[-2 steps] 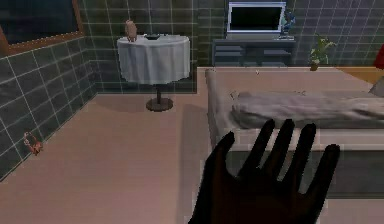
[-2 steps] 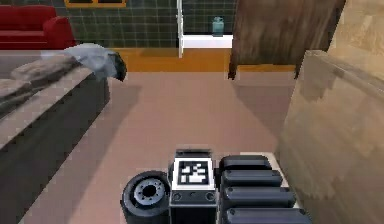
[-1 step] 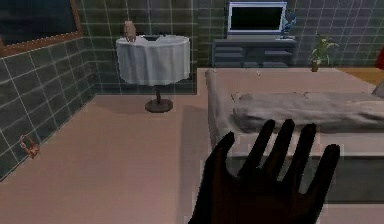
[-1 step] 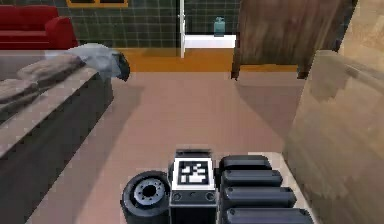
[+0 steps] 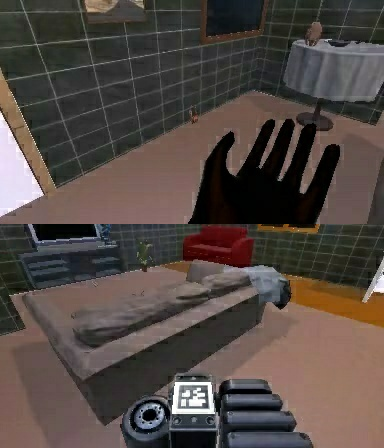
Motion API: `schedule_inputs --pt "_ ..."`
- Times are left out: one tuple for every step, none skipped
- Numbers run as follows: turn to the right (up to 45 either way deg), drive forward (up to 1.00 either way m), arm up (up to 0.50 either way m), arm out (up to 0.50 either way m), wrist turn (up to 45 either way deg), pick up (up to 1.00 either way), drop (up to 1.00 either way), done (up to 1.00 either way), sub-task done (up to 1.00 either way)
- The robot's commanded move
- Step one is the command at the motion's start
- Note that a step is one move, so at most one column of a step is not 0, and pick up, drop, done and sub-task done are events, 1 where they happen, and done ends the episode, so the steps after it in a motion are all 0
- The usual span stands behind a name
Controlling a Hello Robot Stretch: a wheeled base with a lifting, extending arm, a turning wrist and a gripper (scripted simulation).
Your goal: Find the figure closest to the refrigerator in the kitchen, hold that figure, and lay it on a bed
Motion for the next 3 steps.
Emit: schedule_inputs --pt "-42.0 0.0 0.0 0.0 0.0 0.0 0.0 0.0 0.0" --pt "0.0 0.75 0.0 0.0 0.0 0.0 0.0 0.0 0.0" --pt "-36.0 0.0 0.0 0.0 0.0 0.0 0.0 0.0 0.0"
